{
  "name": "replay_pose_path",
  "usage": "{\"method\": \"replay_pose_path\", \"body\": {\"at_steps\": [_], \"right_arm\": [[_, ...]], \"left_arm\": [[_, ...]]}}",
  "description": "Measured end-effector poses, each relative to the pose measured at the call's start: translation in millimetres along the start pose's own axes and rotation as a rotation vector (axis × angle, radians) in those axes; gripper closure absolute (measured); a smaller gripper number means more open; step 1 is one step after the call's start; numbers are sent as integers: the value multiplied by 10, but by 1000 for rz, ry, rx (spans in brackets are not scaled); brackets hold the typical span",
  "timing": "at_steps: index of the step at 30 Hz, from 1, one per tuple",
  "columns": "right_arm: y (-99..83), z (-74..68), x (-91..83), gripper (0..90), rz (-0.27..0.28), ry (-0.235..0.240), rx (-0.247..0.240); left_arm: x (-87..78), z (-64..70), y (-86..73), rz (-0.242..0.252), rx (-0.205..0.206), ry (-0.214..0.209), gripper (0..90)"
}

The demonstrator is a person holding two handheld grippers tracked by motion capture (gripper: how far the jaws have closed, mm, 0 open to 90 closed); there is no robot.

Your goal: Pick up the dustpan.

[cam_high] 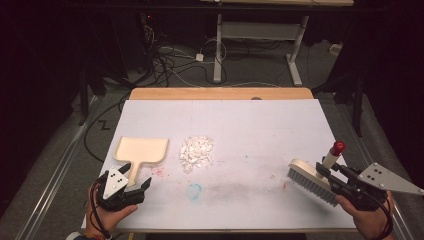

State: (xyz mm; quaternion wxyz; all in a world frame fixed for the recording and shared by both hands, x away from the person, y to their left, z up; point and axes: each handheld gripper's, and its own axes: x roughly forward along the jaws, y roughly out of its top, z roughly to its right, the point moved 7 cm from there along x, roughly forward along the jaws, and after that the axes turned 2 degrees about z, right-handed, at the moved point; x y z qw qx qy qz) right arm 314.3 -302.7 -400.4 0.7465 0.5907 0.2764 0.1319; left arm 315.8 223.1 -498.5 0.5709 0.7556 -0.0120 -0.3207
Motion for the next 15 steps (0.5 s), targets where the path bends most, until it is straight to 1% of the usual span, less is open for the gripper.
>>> {"method": "replay_pose_path", "body": {"at_steps": [1,2,4,5,7,8,10,12,14,15], "right_arm": [[4,8,-2,708,2,-2,1],[8,14,-5,708,5,-2,1],[14,21,-11,709,8,-3,6],[16,25,-9,708,8,-1,4],[19,24,-1,708,10,-2,1],[16,16,6,709,4,0,5],[20,12,20,708,2,0,0],[23,6,35,708,0,3,-3],[19,0,45,708,-4,3,-5],[15,-3,48,708,-5,2,-6]], "left_arm": [[6,3,-17,-10,-5,1,204],[9,6,-29,-17,-1,5,204],[-2,4,-39,-36,-3,23,203],[-11,6,-37,-35,-12,18,201],[-21,6,-36,-37,-13,15,195],[-26,-3,-33,-44,-22,21,192],[-48,-26,-16,-37,-51,-5,175],[-73,-58,-8,-55,-66,10,176],[-83,-64,-16,-61,-82,9,176],[-80,-67,-33,-74,-85,8,176]]}}
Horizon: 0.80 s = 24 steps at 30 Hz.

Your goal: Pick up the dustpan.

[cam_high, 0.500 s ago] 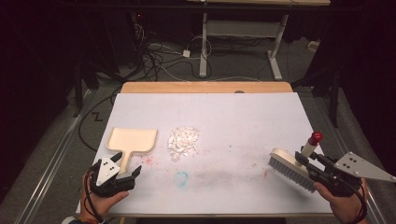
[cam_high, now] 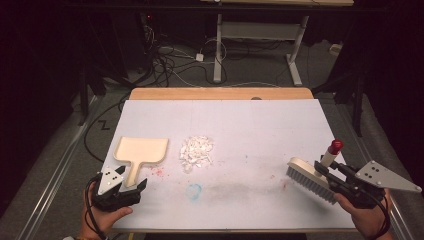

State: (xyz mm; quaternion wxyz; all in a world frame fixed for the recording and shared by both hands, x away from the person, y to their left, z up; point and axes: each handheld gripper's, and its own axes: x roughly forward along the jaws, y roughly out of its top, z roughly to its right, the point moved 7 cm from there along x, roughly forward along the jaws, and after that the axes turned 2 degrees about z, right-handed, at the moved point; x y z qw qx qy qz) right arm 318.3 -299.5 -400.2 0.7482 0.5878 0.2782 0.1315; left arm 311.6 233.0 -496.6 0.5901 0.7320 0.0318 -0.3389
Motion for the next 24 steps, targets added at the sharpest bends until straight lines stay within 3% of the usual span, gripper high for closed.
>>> {"method": "replay_pose_path", "body": {"at_steps": [4,5,8,9,11,12,14,16,18,19,24], "right_arm": [[10,-21,-11,708,3,2,-6],[16,-25,-12,708,2,6,-11],[27,-36,-2,708,4,9,-12],[27,-39,5,708,4,9,-11],[22,-38,22,708,-2,10,-11],[20,-39,29,708,-4,10,-11],[19,-40,43,708,-4,11,-15],[17,-50,52,708,-7,13,-12],[12,-58,64,708,-12,16,-15],[8,-61,68,708,-14,16,-19],[-5,-63,82,708,-22,18,-18]], "left_arm": [[49,-3,-99,-68,-7,-3,176],[58,-10,-131,-94,-32,-3,176],[72,-3,-162,-113,-45,-18,176],[117,-3,-206,-152,-47,3,176],[148,-1,-225,-167,-50,3,176],[227,-24,-260,-203,-45,33,176],[266,-40,-271,-210,-50,47,175],[410,-96,-312,-259,-87,59,178],[438,-107,-309,-260,-104,50,176],[481,-133,-298,-255,-141,33,176],[534,-180,-271,-252,-185,29,209]]}}
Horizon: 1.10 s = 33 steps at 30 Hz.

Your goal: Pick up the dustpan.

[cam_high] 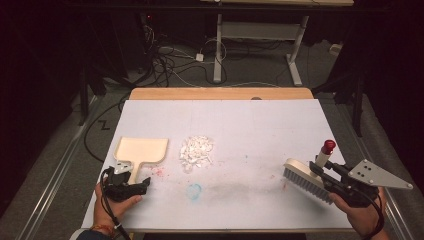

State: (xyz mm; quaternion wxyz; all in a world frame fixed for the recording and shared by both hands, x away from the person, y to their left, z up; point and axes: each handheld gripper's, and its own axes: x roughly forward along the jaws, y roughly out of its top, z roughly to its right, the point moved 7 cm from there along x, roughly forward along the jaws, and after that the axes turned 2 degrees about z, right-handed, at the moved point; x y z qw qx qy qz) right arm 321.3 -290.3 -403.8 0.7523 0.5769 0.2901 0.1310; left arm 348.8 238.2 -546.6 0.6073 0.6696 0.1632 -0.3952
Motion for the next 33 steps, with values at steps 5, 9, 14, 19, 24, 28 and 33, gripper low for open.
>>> {"method": "replay_pose_path", "body": {"at_steps": [5,9,14,19,24,28,33], "right_arm": [[-12,-27,21,707,-10,9,0],[-20,-27,31,707,-15,22,9],[-33,-30,41,707,-23,26,6],[-37,-33,45,707,-26,28,5],[-46,-48,64,707,-33,34,5],[-55,-45,80,707,-37,36,5],[-70,-41,85,708,-43,35,0]], "left_arm": [[23,-69,64,-3,-33,16,391],[50,-116,130,-20,-36,23,510],[70,-158,171,-35,-23,14,631],[72,-156,184,-39,-13,16,633],[68,-191,202,-39,-2,15,636],[50,-219,241,-56,32,10,636],[-156,-312,359,-61,126,22,637]]}}
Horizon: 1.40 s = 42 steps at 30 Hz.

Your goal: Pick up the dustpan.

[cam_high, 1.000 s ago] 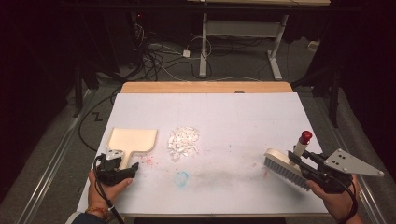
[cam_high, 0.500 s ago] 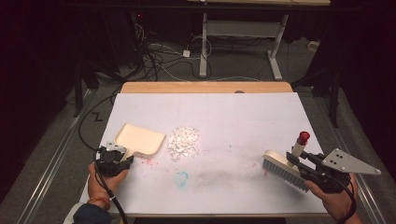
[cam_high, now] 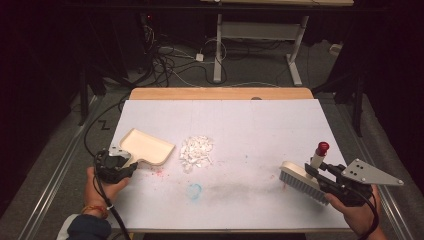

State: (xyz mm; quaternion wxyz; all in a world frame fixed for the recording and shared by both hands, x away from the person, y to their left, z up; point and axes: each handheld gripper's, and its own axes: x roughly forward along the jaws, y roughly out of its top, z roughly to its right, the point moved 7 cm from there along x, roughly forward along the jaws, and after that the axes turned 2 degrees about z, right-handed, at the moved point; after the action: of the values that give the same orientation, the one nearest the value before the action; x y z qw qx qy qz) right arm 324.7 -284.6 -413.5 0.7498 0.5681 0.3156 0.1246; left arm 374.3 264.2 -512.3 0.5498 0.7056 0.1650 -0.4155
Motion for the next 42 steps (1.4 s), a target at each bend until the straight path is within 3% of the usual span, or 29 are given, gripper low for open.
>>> {"method": "replay_pose_path", "body": {"at_steps": [7,10,12,15,19,34,42], "right_arm": [[7,0,-8,708,5,-2,1],[6,-8,-1,707,5,1,-2],[7,-9,1,708,3,2,-3],[4,-19,10,708,1,6,-3],[1,-18,15,708,0,6,-5],[7,-15,26,708,2,0,0],[61,-11,130,708,10,3,-2]], "left_arm": [[-288,47,-24,-10,103,-48,637],[-406,163,-66,-57,186,-79,637],[-428,200,-75,-68,201,-97,637],[-516,344,-124,-123,274,-158,637],[-561,461,-166,-162,321,-205,636],[-502,546,-157,-187,311,-233,635],[-415,565,-122,-193,297,-241,634]]}}
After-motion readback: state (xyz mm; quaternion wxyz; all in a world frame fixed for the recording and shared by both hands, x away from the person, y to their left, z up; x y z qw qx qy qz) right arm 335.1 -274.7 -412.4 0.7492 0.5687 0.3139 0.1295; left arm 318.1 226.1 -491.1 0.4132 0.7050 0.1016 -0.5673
